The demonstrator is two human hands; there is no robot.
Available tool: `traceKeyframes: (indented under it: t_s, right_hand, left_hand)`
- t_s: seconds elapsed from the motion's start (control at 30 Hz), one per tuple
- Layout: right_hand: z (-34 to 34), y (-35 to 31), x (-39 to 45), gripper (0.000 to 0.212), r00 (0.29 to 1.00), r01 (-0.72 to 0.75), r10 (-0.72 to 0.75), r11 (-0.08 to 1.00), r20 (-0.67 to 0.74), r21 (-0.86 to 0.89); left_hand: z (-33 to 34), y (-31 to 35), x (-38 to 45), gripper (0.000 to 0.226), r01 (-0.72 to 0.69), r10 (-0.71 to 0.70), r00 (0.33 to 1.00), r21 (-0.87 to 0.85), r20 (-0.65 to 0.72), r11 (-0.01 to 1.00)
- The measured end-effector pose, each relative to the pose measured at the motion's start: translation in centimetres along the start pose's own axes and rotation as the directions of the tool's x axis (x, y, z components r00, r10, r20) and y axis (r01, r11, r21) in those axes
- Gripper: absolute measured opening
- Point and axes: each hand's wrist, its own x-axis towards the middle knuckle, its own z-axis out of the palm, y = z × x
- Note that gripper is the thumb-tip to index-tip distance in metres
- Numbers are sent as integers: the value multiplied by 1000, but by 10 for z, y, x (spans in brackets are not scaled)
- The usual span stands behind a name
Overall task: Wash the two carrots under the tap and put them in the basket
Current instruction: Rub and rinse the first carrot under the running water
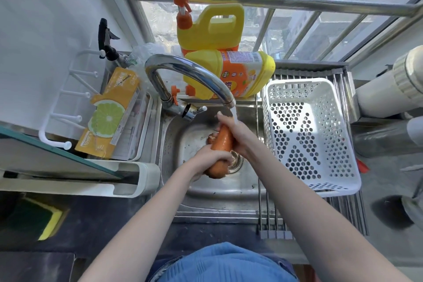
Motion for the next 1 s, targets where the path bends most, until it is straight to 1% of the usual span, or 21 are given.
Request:
traceKeyframes:
  t_s: [0.03, 0.07, 0.13, 0.17, 0.23, 0.27, 0.33, 0.37, 0.43, 0.47, 0.5, 0.53, 0.6, 0.63, 0.7, 0.73, 0.77, 0.83, 0.87, 0.93, 1.0]
  right_hand:
    - [0, -1, -2, 25, 1000, -11, 11, 999, 4, 30]
    - [-2, 0, -2, 27, 999, -25, 23, 995, 25, 97]
    - [-3, -3, -5, 39, 994, -65, 42, 973, 106, 223]
    - [-1, -5, -8, 44, 991, -74, 44, 967, 130, 243]
    - [1, -12, -8, 53, 988, -79, 46, 971, 148, 225]
    - [1, -15, -6, 56, 989, -82, 55, 976, 140, 199]
    - [5, -20, -2, 56, 998, -54, 49, 993, 51, 103]
    - [7, -21, 0, 50, 999, -33, 35, 996, -14, 88]
    - [10, -24, 2, 35, 989, 8, 2, 997, -149, 72]
    - [9, -26, 2, 32, 982, 28, -18, 998, -190, 51]
    - [9, -27, 2, 32, 973, 58, -58, 998, -223, -5]
    - [9, -26, 5, 33, 963, 89, -109, 992, -248, -88]
    - [12, -25, 7, 34, 933, 137, -212, 956, -290, -258]
    - [14, -23, 10, 32, 918, 141, -233, 948, -322, -285]
    - [18, -20, 15, 28, 888, 132, -249, 943, -386, -305]
    - [22, -20, 15, 26, 874, 120, -265, 930, -407, -349]
    - [24, -20, 16, 25, 860, 110, -294, 905, -417, -412]
    - [26, -20, 15, 25, 833, 76, -325, 869, -448, -489]
    - [25, -22, 13, 25, 835, 29, -282, 880, -473, -474]
    - [21, -24, 13, 22, 846, -40, -171, 924, -505, -379]
    - [13, -26, 19, 27, 874, -71, -118, 929, -472, -363]
  left_hand:
    - [-1, 1, -4, 38, 40, -34, 996, -71, 86, 997]
    - [-1, 2, -7, 36, 78, -53, 984, -140, 169, 987]
    - [-3, 4, -13, 39, 129, -39, 950, -277, 309, 952]
    - [-4, 5, -16, 38, 146, -20, 936, -337, 352, 930]
    - [0, 5, -15, 31, 154, -7, 935, -387, 355, 909]
    - [3, 6, -13, 24, 148, -25, 948, -370, 318, 917]
    - [9, 11, -9, 16, 133, -71, 975, -294, 211, 947]
    - [12, 13, -6, 21, 123, -83, 983, -248, 164, 961]
    - [15, 18, 0, 50, 81, -69, 995, -179, 73, 980]
    - [16, 18, 4, 62, 63, -60, 998, -160, 21, 985]
    - [17, 19, 6, 66, 41, -46, 998, -138, -34, 990]
    - [19, 21, 6, 60, 13, -24, 996, -114, -91, 993]
    - [21, 23, 6, 31, -37, 29, 978, -38, -209, 999]
    - [21, 22, 9, 22, -59, 59, 965, 8, -255, 998]
    - [22, 19, 13, 19, -88, 126, 942, 135, -311, 987]
    - [24, 17, 15, 19, -96, 157, 929, 192, -335, 977]
    - [25, 16, 16, 22, -94, 183, 914, 250, -362, 964]
    - [26, 14, 17, 36, -55, 203, 887, 341, -416, 939]
    - [27, 14, 17, 41, -36, 205, 878, 369, -432, 929]
    - [30, 15, 16, 46, -1, 210, 878, 438, -429, 899]
    - [32, 16, 17, 51, 21, 165, 907, 432, -388, 902]
